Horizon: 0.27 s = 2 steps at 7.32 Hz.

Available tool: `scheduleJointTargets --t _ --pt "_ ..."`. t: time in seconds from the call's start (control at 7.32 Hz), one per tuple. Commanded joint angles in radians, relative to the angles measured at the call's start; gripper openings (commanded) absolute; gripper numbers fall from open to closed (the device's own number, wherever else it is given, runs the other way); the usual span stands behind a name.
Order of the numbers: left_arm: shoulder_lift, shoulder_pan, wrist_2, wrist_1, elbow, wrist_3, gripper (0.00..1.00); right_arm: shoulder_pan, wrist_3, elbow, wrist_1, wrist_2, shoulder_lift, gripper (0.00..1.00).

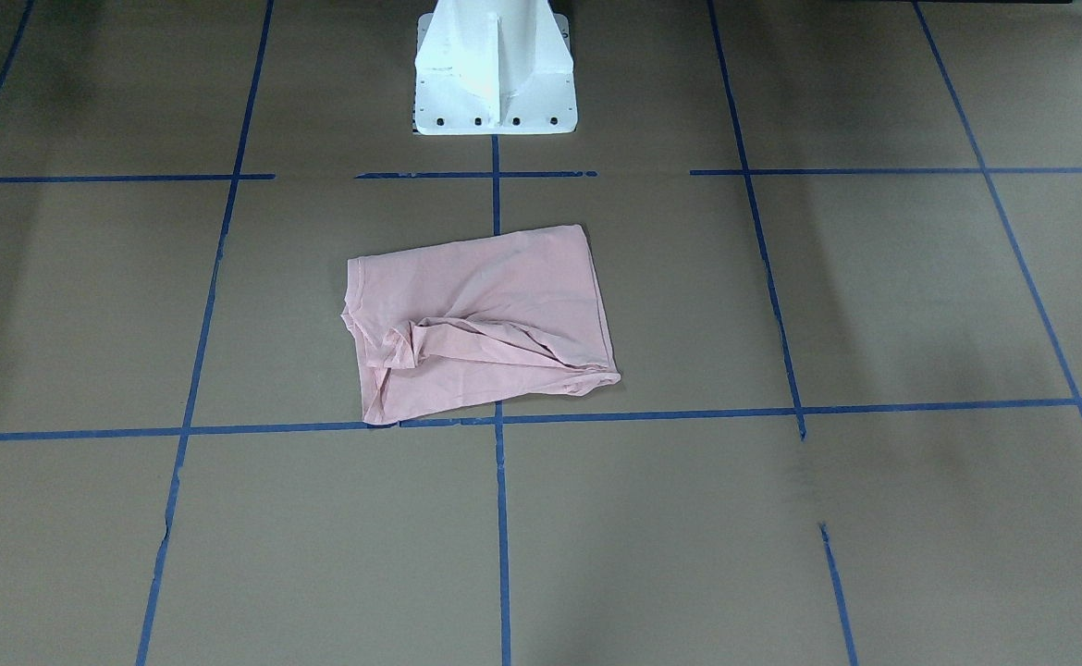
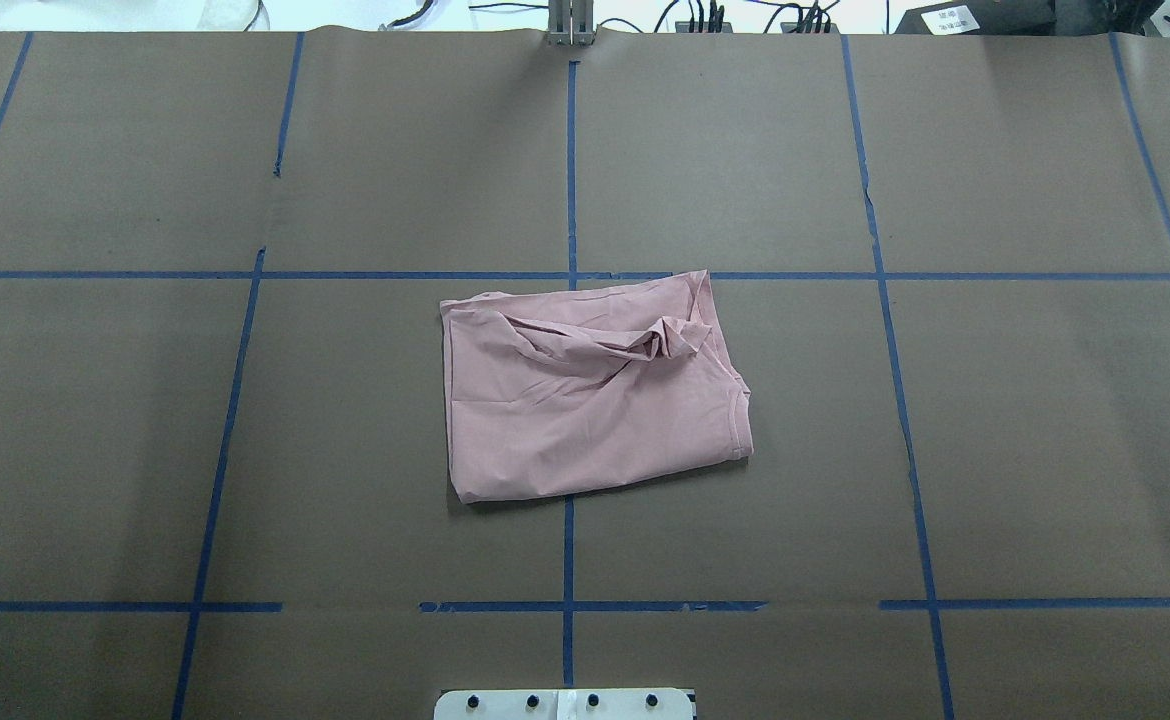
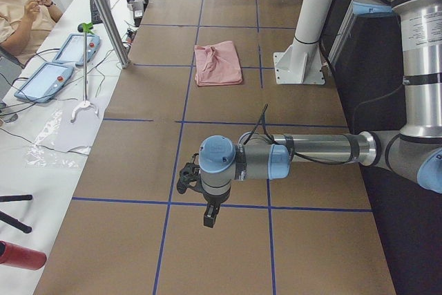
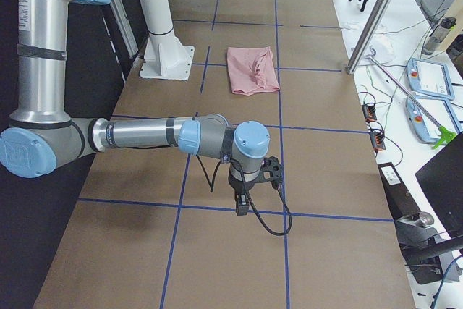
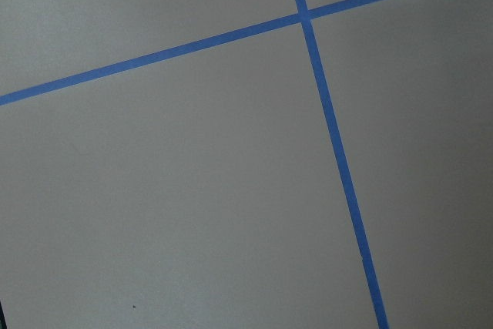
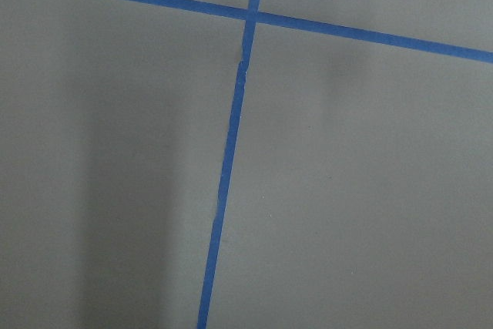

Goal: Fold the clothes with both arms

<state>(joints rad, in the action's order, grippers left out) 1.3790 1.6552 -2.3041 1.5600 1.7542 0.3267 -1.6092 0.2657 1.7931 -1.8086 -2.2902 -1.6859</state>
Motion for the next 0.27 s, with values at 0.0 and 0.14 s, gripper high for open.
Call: scheduleJointTargets --t 0.0,0.14 --pt "0.000 0.000 0.000 0.000 0.001 0.000 1.00 0.000 0.001 0.000 0.000 0.000 0.000 1.00" --pt "0.002 -0.002 0.000 0.000 0.001 0.000 1.00 0.000 0.001 -0.001 0.000 0.000 0.000 1.00"
